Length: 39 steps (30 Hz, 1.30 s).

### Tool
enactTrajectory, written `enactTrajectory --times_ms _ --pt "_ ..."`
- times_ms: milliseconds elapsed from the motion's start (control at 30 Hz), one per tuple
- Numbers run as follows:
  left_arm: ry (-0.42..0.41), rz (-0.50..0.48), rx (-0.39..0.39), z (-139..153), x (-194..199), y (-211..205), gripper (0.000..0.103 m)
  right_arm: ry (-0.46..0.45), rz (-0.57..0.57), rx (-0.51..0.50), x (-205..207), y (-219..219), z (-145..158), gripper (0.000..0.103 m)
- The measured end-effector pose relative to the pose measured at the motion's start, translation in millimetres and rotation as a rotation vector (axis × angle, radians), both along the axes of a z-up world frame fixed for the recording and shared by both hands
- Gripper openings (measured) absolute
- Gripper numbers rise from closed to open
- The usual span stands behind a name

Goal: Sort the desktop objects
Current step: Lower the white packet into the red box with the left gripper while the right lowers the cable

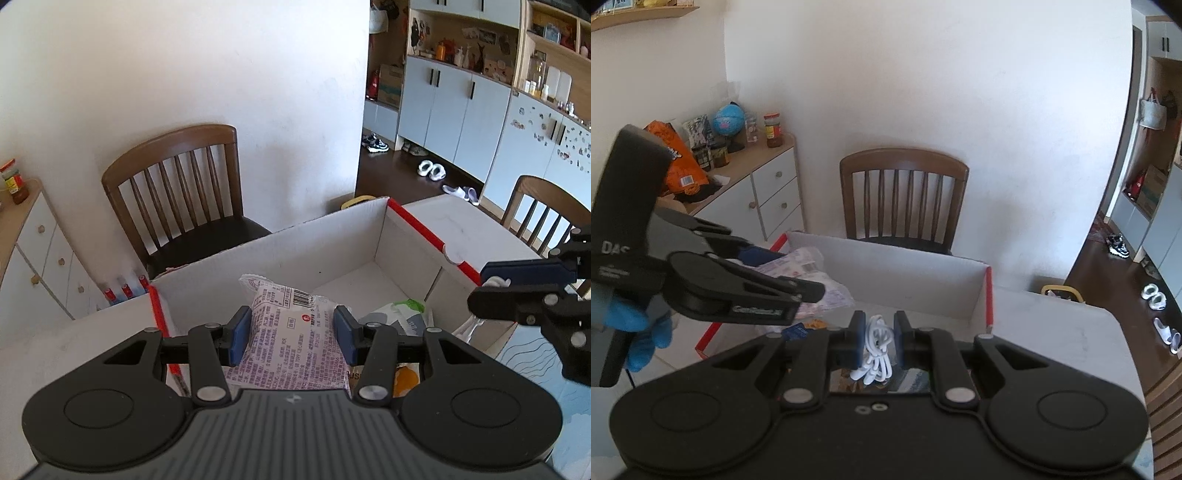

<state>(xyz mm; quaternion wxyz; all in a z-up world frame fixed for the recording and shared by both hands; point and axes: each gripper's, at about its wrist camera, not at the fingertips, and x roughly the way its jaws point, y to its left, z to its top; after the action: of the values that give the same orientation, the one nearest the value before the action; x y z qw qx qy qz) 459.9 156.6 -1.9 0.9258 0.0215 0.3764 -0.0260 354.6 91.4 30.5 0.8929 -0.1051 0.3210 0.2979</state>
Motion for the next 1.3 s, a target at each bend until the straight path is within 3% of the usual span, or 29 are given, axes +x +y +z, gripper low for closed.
enactTrajectory --times_ms 467,767,1300 --pt "0.062 -0.049 -0.001 -32.6 31.9 2.9 0.047 0.106 0.02 -0.023 9.0 7.0 -33.2 0.015" --pt "0.11 -0.02 0.008 -49.4 48.5 5.0 0.047 0.193 -0.005 -0.018 20.6 8.9 -55.2 0.015" --pt "0.2 -0.034 0.043 -70.9 62.0 -4.4 0.046 0.241 -0.023 -0.07 28.2 5.7 -77.5 0.015"
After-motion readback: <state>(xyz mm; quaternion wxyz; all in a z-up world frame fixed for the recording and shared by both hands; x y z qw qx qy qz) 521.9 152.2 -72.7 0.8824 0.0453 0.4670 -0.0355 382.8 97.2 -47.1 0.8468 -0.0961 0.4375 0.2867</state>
